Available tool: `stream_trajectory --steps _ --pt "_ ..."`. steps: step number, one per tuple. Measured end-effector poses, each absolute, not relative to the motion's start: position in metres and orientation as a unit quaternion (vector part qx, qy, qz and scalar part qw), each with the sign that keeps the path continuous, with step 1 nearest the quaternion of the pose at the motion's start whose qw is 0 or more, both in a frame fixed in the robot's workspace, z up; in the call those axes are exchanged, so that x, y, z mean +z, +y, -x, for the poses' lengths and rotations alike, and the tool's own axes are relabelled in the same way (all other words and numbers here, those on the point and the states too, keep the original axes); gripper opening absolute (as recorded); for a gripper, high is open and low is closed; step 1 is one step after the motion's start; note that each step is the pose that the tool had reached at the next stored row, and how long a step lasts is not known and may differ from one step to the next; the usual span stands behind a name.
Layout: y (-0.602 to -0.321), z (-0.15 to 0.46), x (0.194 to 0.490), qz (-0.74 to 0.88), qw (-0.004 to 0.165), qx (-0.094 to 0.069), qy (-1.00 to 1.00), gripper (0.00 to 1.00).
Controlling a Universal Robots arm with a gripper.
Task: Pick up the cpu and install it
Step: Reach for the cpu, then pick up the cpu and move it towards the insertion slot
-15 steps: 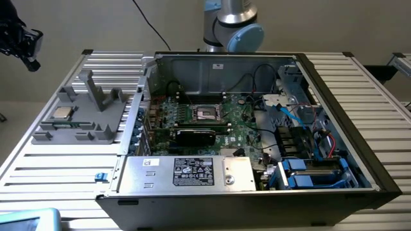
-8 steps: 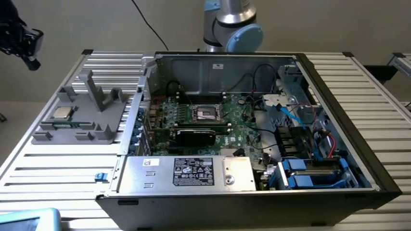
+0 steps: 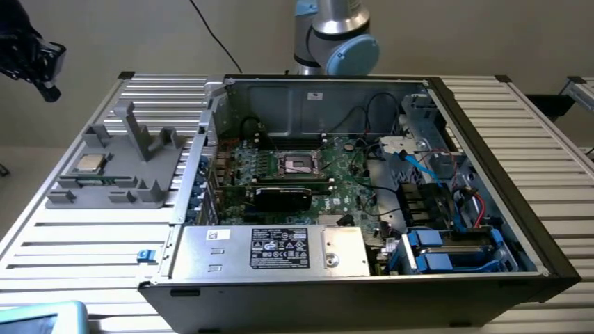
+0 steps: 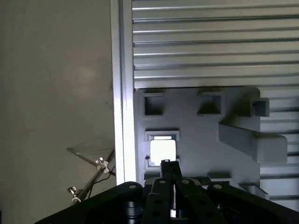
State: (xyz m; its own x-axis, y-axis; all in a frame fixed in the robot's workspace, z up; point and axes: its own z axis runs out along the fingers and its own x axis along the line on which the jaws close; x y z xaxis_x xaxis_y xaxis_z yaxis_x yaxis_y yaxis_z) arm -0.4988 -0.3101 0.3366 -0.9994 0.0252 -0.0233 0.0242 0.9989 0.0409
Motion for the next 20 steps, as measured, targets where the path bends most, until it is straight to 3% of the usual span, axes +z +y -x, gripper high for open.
stream_trajectory --steps 20 --pt "-0.3089 0.4983 0.3340 0.013 0.008 0.021 1.000 0.11"
